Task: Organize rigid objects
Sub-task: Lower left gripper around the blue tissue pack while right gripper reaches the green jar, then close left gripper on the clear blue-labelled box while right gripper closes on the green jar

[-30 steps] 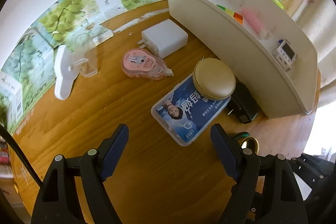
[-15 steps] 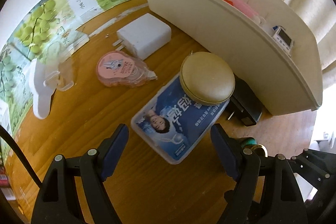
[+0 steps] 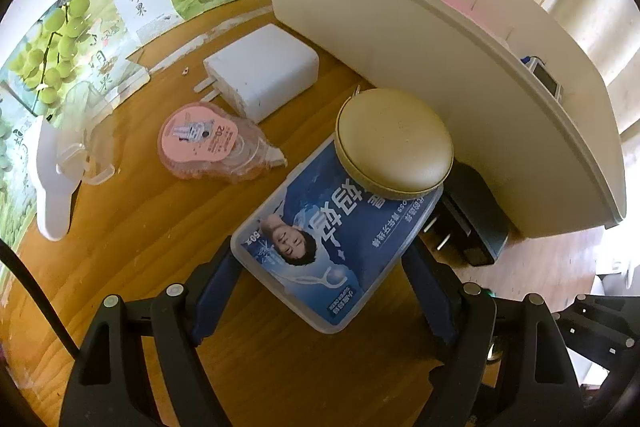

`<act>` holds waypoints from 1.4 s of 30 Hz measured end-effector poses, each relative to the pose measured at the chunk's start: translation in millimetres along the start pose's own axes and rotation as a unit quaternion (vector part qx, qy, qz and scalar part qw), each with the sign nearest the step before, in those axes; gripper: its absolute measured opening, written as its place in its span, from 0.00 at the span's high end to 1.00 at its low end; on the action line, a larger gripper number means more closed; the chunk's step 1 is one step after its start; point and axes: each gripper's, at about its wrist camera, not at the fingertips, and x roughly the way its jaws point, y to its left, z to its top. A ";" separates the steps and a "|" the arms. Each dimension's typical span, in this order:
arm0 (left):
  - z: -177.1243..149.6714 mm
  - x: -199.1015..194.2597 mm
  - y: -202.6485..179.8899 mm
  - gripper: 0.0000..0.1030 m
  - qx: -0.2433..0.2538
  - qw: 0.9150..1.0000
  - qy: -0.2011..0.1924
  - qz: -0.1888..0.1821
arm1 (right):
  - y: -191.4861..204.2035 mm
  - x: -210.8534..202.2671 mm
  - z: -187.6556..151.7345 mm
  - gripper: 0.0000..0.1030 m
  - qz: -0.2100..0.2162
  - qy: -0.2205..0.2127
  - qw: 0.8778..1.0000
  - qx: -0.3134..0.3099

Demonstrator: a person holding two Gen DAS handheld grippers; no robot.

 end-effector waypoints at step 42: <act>-74.2 -59.2 6.8 0.32 -0.231 0.970 -0.066 -0.032 | 5.9 -59.4 -18.0 0.64 0.037 0.038 0.984 -0.171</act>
